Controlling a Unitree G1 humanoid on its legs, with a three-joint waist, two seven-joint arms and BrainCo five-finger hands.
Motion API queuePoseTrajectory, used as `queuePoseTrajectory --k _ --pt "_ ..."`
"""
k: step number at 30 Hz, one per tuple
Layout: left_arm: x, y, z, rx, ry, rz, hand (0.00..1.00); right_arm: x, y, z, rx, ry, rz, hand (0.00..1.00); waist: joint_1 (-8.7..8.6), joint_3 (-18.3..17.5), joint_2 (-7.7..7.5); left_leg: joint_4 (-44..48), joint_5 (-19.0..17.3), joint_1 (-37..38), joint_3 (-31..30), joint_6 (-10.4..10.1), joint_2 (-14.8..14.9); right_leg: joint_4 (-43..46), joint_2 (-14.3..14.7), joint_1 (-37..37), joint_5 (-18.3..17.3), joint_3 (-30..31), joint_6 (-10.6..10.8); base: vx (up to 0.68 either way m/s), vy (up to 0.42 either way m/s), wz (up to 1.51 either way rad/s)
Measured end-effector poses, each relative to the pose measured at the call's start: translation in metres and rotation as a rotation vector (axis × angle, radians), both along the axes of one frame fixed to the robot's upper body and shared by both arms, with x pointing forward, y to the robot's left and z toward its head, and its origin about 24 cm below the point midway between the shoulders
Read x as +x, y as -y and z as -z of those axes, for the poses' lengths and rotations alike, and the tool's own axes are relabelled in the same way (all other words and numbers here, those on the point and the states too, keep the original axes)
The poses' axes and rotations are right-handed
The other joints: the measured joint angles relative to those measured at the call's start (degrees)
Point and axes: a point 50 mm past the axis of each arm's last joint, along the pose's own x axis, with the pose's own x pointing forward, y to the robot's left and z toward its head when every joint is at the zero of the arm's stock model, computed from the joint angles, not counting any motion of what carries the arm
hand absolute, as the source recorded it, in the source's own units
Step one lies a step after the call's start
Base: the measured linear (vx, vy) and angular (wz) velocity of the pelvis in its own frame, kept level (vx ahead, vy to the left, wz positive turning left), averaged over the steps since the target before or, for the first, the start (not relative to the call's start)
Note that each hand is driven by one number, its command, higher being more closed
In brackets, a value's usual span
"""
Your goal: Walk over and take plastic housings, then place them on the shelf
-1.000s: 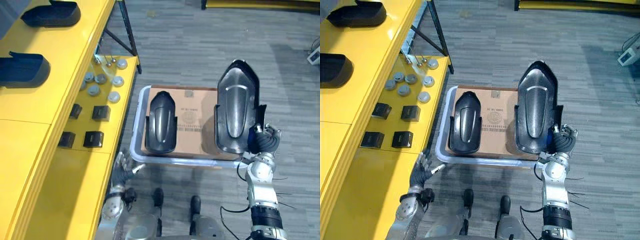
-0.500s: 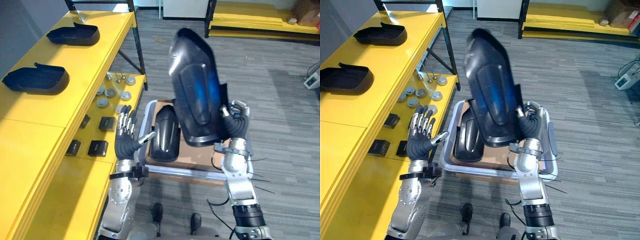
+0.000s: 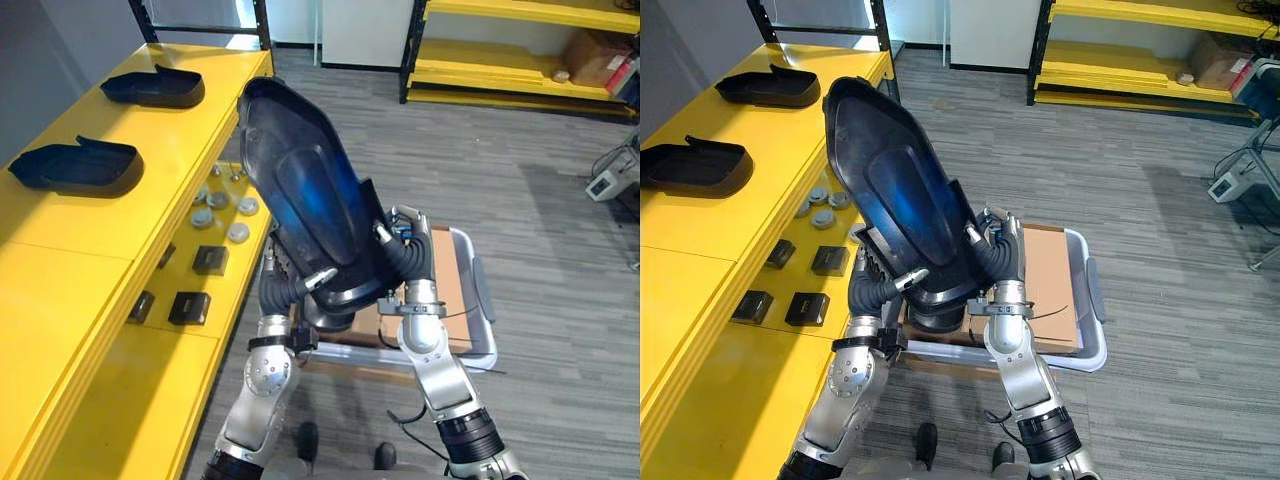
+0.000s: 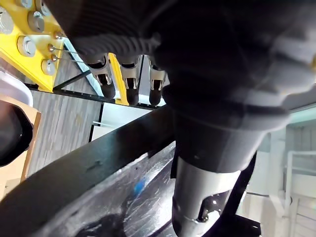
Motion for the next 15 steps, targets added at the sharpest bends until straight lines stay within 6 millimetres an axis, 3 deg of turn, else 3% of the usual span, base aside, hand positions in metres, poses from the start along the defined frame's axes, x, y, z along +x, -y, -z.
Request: queuePoseTrajectory --k 1,9,15 --pt "0.001 0.000 0.001 0.003 -0.005 -0.001 1.00 0.000 0.000 0.001 0.002 -0.006 -0.002 0.00 -0.01 -0.1 0.01 0.0 0.0 0.1 0.2 0.0 0.0 0.0 0.0 0.0 0.0 0.1 0.0 -0.03 -0.016 -0.06" --pt "0.003 -0.007 0.014 0.023 -0.072 -0.044 1.00 -0.007 -0.017 0.009 0.094 -0.070 -0.188 0.00 -0.14 -1.7 -0.09 -0.1 0.0 0.2 0.5 0.0 0.1 0.0 0.1 0.0 0.0 0.4 0.0 -0.01 -0.004 -0.02" --pt "0.004 -0.017 0.016 0.045 -0.080 -0.073 1.00 -0.007 -0.015 0.010 0.169 -0.085 -0.271 0.00 -0.02 -2.4 -0.67 -0.1 0.0 0.4 0.5 0.0 0.0 0.3 -0.1 0.0 0.0 0.4 0.0 0.00 0.000 0.00"
